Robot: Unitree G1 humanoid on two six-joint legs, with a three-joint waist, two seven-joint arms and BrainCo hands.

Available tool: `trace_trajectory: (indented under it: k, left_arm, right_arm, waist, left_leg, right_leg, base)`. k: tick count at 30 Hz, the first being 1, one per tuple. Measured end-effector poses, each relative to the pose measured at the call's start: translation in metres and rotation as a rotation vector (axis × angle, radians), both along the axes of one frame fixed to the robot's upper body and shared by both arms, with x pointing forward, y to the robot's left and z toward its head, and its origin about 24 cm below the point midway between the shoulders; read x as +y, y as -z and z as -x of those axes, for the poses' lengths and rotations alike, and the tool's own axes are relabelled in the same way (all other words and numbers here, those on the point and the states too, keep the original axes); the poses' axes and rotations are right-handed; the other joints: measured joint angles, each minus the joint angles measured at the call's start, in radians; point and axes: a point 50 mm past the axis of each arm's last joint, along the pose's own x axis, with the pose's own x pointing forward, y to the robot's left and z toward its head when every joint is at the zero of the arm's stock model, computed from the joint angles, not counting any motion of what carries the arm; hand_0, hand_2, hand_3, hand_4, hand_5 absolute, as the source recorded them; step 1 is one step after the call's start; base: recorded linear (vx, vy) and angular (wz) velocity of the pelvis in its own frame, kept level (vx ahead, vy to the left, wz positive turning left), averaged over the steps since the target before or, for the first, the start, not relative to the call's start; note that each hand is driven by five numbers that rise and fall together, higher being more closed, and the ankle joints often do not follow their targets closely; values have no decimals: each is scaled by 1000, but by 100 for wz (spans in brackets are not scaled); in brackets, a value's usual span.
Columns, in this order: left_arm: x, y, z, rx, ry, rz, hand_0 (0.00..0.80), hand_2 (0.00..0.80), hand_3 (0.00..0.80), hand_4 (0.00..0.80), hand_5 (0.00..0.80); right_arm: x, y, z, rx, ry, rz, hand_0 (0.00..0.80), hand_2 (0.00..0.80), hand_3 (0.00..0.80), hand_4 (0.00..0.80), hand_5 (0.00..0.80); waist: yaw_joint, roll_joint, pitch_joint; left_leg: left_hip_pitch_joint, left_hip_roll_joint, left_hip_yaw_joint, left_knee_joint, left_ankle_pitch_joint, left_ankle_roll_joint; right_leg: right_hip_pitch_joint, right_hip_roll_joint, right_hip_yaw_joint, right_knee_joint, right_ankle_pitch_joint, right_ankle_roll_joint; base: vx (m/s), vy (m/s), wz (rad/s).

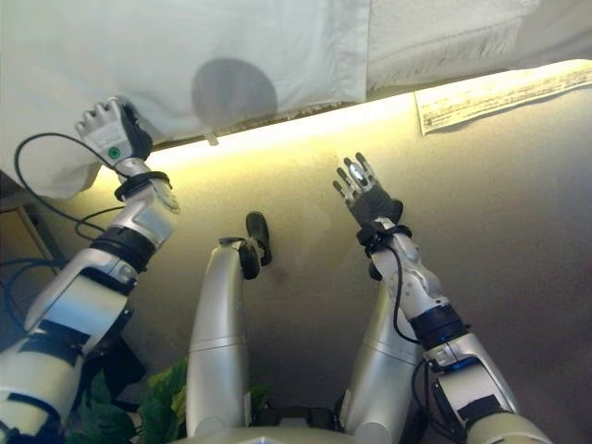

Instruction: Make the bed neatly

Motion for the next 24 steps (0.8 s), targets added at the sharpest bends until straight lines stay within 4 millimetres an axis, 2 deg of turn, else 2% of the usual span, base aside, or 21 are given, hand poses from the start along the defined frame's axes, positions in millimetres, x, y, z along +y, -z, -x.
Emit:
trace_trajectory:
  k: [8,14,17,20,24]
  left_arm:
    - [1,3,1,4,-3,10,0,0,0,0,0]
    - [-3,8,2,-56,93,76,0,0,0,0,0]
    - [-10,19,5,-117,211,207,0,0,0,0,0]
    - [-21,34,14,-185,362,371,0,0,0,0,0]
    - [-40,57,31,-244,619,736,0,0,0,0,0]
  right_arm:
    - [0,0,0,-1,-8,-15,0,0,0,0,0]
    - [2,5,3,9,-18,-25,0,0,0,0,0]
    - [3,12,7,23,-27,-34,0,0,0,0,0]
    - [7,25,15,43,-33,-43,0,0,0,0,0]
    - [4,50,34,45,-47,-35,0,0,0,0,0]
  waist:
    - [1,0,0]
    - [2,0,0]
    - [3,-1,0]
    - [8,-1,0]
    - [36,-2,0]
  left_leg:
    - [-3,-1,-6,-2,0,0]
    - [14,-1,-15,-18,3,1]
    - [68,-4,-15,-66,14,1]
    - [174,-11,-16,-164,43,-12]
    - [334,-9,-31,-294,78,-37]
  right_leg:
    - [4,-1,-7,-3,0,0]
    - [40,-1,-26,-32,6,5]
    - [99,-3,-41,-71,11,8]
    - [201,-4,-67,-141,15,6]
    - [355,1,-119,-200,2,-10]
  base:
    - [0,0,0]
    - [3,-45,1]
    - [27,-120,6]
    - [46,-182,14]
    - [92,-218,15]
